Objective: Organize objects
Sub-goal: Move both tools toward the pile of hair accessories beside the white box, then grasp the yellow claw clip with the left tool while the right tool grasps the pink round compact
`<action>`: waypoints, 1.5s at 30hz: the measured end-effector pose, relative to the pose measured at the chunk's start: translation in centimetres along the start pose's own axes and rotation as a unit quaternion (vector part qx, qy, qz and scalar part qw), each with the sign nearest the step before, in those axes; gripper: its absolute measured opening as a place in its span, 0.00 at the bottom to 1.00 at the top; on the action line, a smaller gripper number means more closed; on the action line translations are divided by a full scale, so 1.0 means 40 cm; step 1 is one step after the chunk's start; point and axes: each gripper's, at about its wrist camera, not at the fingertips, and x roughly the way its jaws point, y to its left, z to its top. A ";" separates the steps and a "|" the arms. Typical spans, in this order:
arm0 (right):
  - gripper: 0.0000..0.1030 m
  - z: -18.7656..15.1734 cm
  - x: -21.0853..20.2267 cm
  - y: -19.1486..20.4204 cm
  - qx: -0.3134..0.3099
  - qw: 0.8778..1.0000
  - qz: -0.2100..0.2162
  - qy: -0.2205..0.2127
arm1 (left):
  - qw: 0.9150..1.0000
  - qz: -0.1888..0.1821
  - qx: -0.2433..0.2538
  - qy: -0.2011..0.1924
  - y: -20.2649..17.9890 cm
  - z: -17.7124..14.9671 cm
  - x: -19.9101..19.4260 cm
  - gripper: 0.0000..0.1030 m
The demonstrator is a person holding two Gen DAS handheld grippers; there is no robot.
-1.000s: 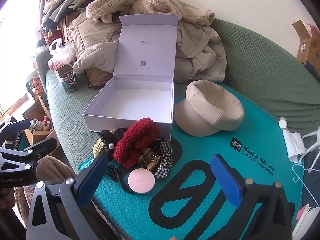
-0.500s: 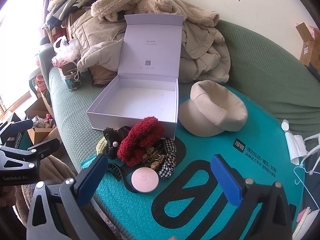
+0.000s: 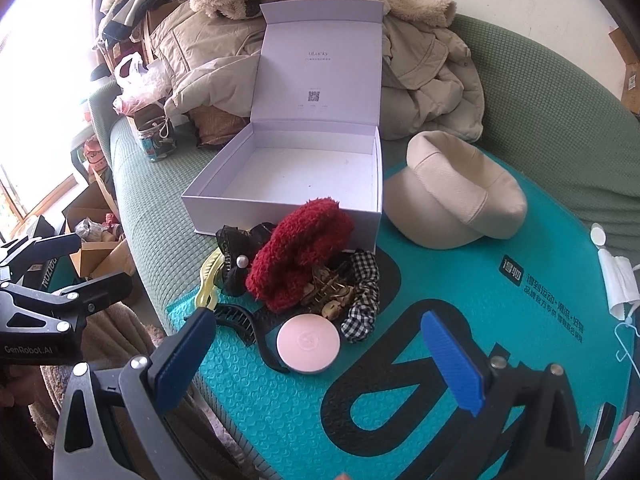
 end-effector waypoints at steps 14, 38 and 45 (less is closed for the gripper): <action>0.99 -0.039 0.088 -0.022 0.011 0.999 0.028 0.037 | 0.999 -0.043 -0.008 0.032 -0.016 -0.013 0.100 0.99; 0.65 -0.075 0.185 -0.040 0.027 0.995 0.076 0.061 | 0.997 -0.010 -0.016 0.074 -0.041 0.062 0.236 0.69; 0.65 -0.079 0.181 -0.059 0.036 0.994 0.086 0.057 | 0.995 0.002 -0.030 0.100 -0.026 0.070 0.277 0.43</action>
